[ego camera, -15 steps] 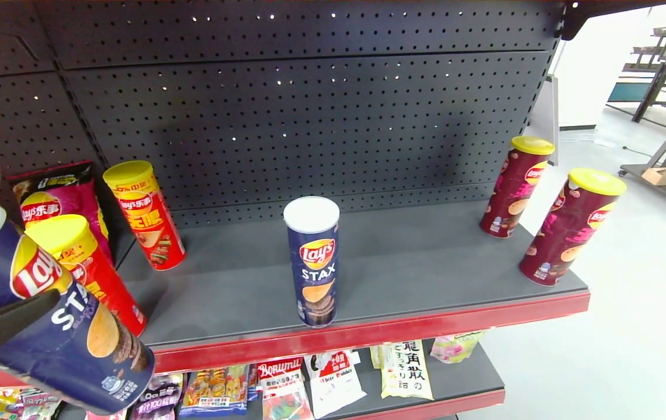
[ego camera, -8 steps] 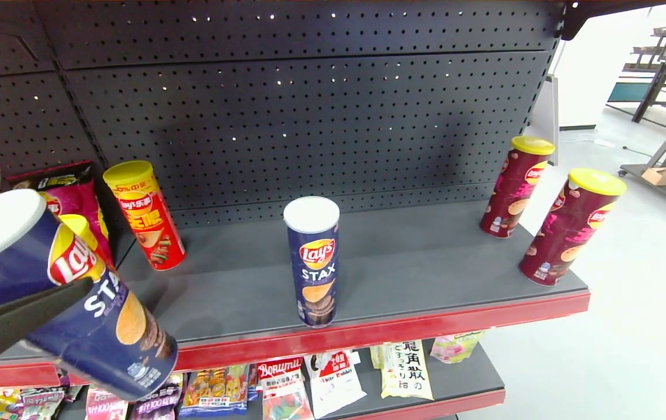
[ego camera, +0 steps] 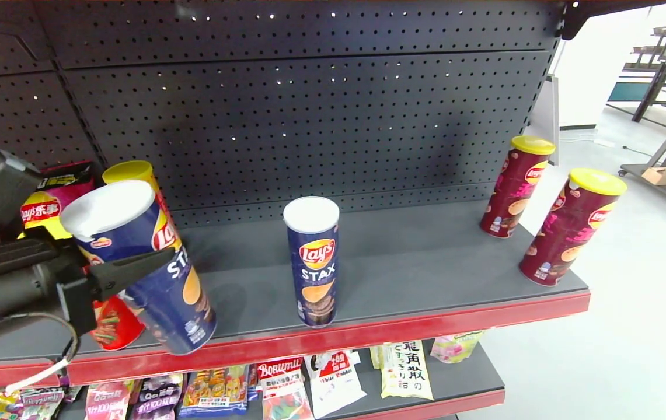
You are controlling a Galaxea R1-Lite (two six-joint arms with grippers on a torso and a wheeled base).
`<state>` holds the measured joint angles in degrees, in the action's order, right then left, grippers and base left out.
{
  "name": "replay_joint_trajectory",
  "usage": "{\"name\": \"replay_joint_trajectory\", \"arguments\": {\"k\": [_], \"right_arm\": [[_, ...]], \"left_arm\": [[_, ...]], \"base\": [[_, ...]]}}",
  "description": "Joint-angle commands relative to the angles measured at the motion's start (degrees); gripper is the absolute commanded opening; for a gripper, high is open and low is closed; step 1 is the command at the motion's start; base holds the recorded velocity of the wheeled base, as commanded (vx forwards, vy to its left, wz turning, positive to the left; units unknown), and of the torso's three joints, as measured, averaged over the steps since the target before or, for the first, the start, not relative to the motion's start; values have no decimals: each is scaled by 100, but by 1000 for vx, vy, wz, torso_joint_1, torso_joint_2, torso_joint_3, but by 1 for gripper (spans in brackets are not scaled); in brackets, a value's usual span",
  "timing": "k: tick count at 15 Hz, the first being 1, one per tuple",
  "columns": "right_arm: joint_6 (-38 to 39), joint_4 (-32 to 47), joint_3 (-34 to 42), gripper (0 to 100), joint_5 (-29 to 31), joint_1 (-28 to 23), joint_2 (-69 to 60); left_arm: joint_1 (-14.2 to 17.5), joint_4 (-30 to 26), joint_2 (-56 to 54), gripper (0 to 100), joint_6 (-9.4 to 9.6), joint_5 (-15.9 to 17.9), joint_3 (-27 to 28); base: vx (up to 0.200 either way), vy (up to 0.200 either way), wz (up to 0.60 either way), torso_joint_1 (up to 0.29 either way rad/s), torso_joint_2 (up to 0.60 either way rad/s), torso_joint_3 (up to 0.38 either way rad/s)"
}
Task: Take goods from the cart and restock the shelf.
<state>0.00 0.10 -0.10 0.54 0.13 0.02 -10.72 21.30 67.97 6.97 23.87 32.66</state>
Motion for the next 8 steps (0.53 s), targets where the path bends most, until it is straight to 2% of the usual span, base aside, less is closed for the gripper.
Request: {"name": "replay_joint_trajectory", "arguments": {"k": [1, 2, 5, 8], "right_arm": [[0, -1, 1, 100, -1, 4, -2], [0, -1, 1, 100, -1, 4, -2], [0, -1, 1, 100, -1, 4, -2], [0, -1, 1, 100, -1, 4, -2]], "left_arm": [[-203, 630, 1095, 0, 23, -102, 188], [-238, 744, 1324, 0, 23, -198, 329], [-326, 832, 1948, 0, 15, -216, 865], [-563, 1342, 2967, 0, 6, -647, 1805]], "base": [[0, 0, 0, 0, 0, 0], [0, 0, 0, 0, 0, 0], [0, 0, 0, 0, 0, 0], [0, 0, 0, 0, 0, 0]]}}
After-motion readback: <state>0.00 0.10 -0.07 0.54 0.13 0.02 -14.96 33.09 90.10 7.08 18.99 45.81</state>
